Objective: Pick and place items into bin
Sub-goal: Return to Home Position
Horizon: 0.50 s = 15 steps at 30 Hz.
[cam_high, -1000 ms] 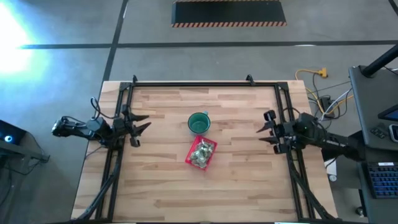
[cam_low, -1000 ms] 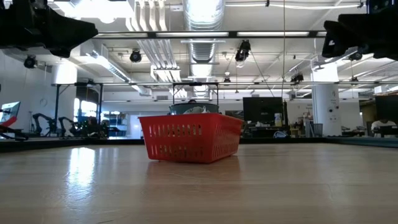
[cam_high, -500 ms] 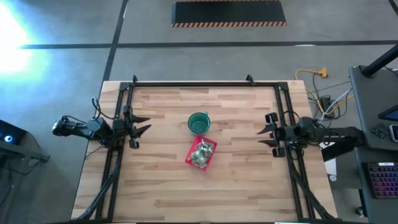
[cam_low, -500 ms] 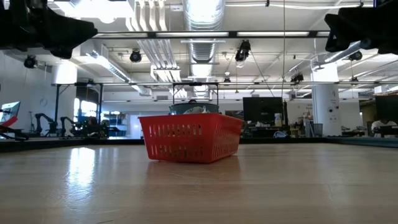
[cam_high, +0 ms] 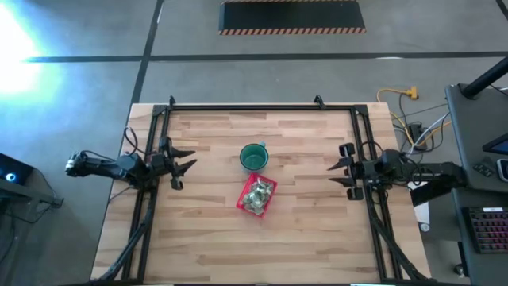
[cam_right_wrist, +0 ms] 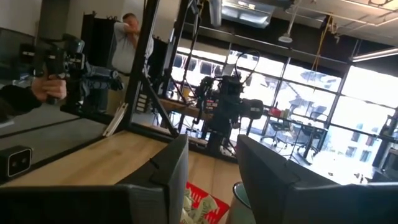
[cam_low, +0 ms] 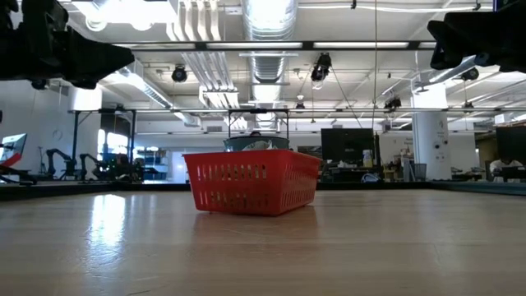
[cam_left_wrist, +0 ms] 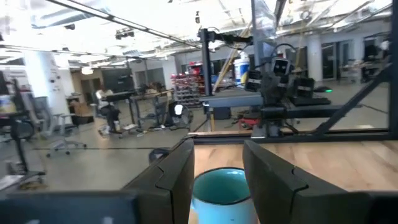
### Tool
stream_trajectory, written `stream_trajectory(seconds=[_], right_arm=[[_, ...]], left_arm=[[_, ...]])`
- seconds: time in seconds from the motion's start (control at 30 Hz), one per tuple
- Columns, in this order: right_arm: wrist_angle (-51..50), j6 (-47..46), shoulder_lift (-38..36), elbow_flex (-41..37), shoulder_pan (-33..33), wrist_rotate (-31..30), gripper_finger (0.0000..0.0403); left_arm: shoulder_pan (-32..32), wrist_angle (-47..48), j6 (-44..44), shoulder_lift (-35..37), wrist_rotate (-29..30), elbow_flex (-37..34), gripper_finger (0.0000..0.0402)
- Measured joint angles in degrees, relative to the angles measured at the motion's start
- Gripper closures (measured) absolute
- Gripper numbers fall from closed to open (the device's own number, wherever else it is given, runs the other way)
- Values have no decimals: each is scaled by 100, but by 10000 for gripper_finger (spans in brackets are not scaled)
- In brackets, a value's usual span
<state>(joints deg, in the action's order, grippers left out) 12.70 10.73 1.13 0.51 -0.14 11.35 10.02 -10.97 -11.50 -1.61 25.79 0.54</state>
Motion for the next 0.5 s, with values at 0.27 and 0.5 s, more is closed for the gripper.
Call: stream_trajectory(seconds=[0.27,0.5], right_arm=[[-51,61,2,0,-2,-64,275],[-340,139,7,0,-2,-109,275]], left_arm=[[-321,170,56,-2,-3,-4,281],[-332,399,-71,-50,-1,-7,281]])
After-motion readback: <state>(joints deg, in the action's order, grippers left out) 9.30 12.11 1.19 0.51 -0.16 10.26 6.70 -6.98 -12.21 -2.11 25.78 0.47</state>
